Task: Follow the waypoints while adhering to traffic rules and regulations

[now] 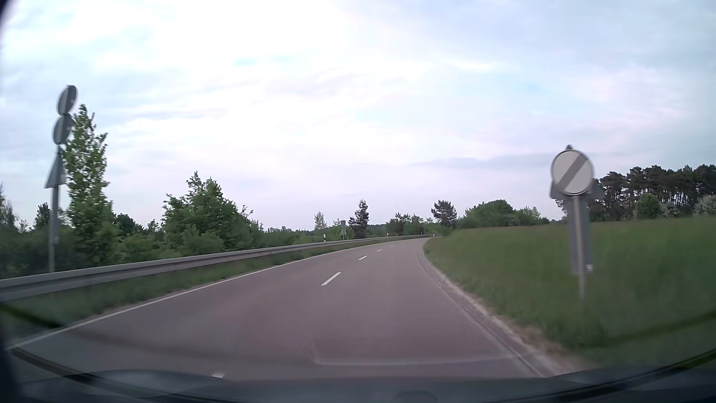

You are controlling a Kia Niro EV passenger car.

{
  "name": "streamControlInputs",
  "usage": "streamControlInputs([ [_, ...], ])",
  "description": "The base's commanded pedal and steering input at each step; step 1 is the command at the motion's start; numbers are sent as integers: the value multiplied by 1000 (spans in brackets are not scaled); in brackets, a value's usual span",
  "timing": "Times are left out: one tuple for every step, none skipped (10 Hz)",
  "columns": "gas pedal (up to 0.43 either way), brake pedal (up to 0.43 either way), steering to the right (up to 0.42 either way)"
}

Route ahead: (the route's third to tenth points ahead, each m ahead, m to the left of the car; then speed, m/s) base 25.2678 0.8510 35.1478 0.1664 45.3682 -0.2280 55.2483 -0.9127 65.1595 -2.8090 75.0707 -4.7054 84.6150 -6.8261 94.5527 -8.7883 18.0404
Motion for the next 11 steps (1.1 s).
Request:
streamControlInputs([
  [240, 0, 4],
  [228, 0, 5],
  [228, 0, 9],
  [228, 0, 11],
  [228, 0, 11],
  [228, 0, 11],
  [228, 0, 13],
  [240, 0, 15],
  [240, 0, 16],
  [240, 0, 16],
  [240, 0, 16],
])
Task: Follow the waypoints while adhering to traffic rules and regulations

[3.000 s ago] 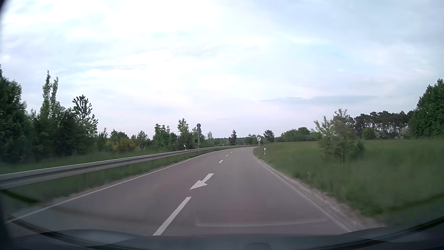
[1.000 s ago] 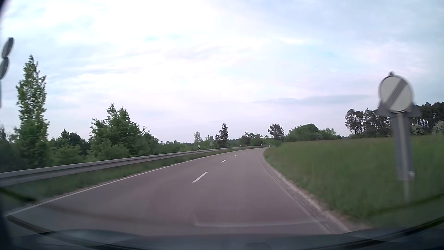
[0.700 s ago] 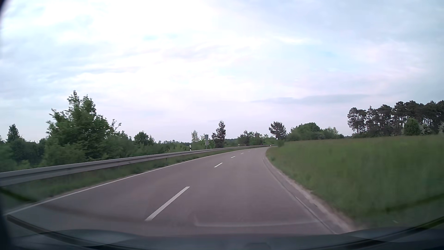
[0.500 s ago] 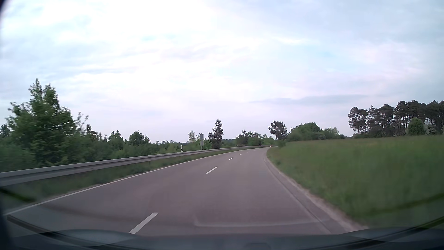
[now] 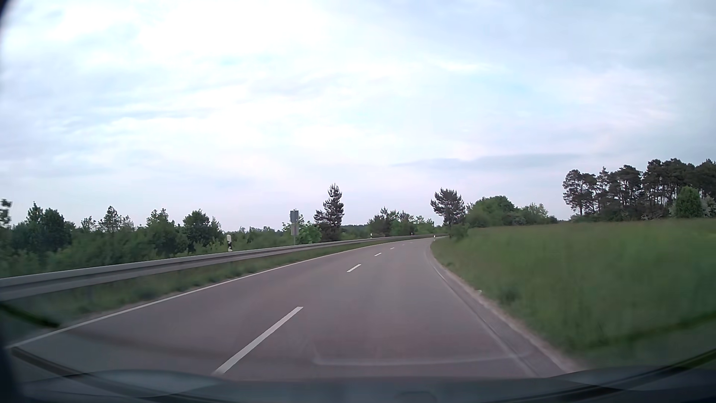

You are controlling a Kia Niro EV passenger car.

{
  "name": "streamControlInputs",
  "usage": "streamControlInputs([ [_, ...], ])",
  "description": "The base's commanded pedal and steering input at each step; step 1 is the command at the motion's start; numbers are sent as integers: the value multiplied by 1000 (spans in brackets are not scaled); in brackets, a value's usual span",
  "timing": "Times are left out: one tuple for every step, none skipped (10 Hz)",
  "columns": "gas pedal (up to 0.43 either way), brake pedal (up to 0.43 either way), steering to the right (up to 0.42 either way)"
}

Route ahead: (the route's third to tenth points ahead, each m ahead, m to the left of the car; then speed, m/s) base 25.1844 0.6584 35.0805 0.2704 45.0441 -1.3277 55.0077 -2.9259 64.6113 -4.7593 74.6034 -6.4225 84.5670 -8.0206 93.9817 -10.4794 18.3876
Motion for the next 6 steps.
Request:
streamControlInputs([
  [240, 0, 16],
  [240, 0, 16],
  [240, 0, 16],
  [248, 0, 16],
  [248, 0, 16],
  [248, 0, 16],
])
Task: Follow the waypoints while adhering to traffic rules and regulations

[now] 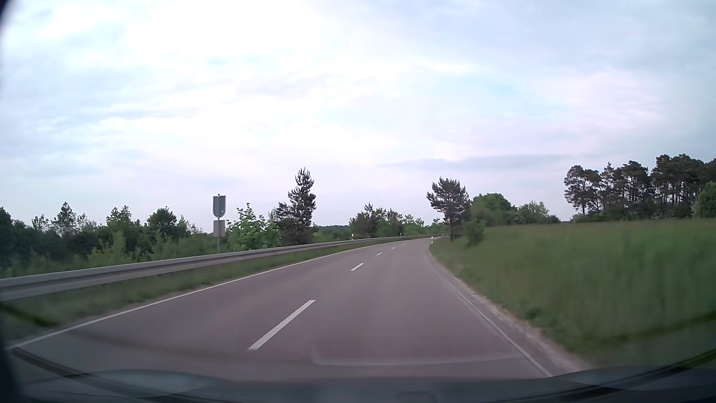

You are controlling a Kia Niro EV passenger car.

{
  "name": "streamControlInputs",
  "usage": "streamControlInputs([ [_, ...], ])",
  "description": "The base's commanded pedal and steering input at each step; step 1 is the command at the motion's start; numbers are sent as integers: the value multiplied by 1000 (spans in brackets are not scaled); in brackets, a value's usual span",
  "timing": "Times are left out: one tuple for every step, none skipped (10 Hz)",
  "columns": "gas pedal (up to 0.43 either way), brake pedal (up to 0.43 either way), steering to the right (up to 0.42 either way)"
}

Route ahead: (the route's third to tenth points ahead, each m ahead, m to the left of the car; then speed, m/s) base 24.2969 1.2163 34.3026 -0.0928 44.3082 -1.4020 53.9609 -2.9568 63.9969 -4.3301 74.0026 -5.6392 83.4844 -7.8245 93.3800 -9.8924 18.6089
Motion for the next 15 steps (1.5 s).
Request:
streamControlInputs([
  [260, 0, 16],
  [260, 0, 18],
  [260, 0, 18],
  [260, 0, 18],
  [260, 0, 18],
  [260, 0, 18],
  [260, 0, 18],
  [260, 0, 18],
  [260, 0, 18],
  [260, 0, 18],
  [260, 0, 18],
  [260, 0, 18],
  [260, 0, 17],
  [248, 0, 17],
  [248, 0, 15],
])
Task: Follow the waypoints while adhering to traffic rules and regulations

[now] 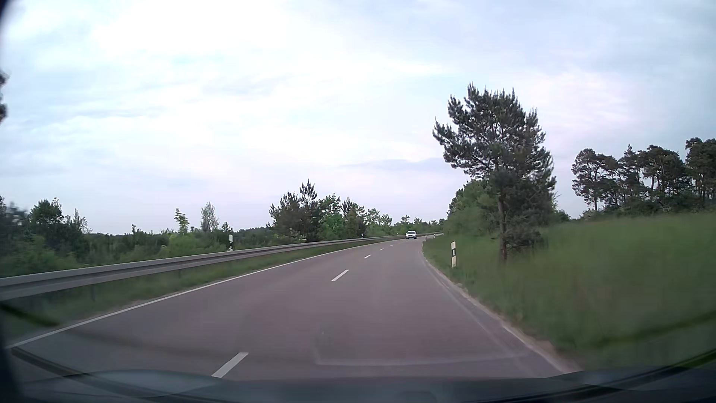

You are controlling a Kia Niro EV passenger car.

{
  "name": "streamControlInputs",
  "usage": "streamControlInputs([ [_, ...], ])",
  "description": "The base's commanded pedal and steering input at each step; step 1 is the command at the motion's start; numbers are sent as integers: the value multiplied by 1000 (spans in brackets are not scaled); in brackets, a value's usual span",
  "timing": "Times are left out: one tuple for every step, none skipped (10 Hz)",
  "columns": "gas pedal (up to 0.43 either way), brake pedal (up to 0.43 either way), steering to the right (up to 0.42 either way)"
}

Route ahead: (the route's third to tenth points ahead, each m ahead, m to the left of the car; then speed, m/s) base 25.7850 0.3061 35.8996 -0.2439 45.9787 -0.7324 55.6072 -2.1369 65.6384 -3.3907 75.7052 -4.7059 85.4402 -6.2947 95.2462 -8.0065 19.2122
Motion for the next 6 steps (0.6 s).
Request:
streamControlInputs([
  [248, 0, 15],
  [248, 0, 15],
  [248, 0, 15],
  [248, 0, 15],
  [260, 0, 15],
  [268, 0, 15],
])
